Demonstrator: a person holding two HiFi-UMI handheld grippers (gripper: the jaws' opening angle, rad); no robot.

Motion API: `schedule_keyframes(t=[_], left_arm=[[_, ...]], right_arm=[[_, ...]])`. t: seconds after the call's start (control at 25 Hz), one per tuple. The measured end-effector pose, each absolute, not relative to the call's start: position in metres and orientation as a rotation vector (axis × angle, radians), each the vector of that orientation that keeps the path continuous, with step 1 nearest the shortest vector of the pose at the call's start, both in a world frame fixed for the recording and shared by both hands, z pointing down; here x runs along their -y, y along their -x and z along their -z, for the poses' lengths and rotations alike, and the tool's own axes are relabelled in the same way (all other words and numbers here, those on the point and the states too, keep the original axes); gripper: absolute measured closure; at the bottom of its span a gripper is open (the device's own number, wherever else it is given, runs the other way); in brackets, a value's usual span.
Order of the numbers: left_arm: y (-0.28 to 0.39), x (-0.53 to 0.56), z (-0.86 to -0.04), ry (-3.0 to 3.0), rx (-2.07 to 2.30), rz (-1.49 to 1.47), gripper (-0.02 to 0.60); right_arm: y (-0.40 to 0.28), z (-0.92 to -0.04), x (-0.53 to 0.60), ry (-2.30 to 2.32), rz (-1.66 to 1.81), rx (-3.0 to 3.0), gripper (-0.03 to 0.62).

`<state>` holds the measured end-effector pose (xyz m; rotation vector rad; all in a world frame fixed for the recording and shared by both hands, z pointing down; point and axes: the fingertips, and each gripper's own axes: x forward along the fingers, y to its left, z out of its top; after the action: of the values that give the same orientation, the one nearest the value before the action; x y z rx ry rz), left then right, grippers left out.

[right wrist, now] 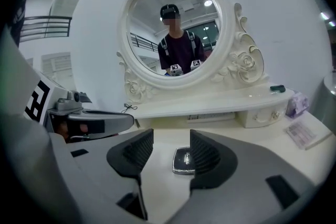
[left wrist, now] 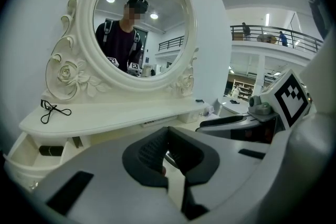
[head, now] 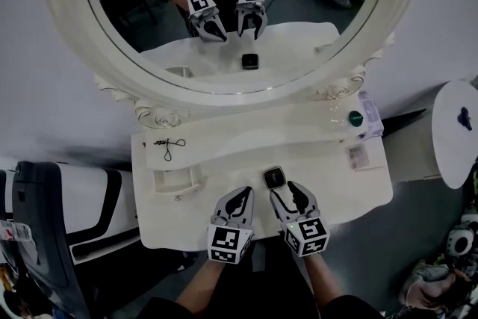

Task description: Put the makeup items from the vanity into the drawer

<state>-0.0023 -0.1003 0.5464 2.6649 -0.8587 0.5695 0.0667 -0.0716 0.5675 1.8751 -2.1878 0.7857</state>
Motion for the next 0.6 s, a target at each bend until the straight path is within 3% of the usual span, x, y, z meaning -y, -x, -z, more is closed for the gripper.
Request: schedule_keyframes(t=[0.28, 0.6], left_arm=[[0.0, 0.106, -0.571, -2.638, 0.856, -0.571, 0.566], [0.005, 0.112, -0.593, -2.595, 0.854, -0.57, 0.566]], right_arm=[[-0.067, -0.617, 0.086, -1.789, -0.897, 2.044, 0.317], [-0.071, -0.66, 0.099, -1.707, -0.874, 1.827, 0.296]])
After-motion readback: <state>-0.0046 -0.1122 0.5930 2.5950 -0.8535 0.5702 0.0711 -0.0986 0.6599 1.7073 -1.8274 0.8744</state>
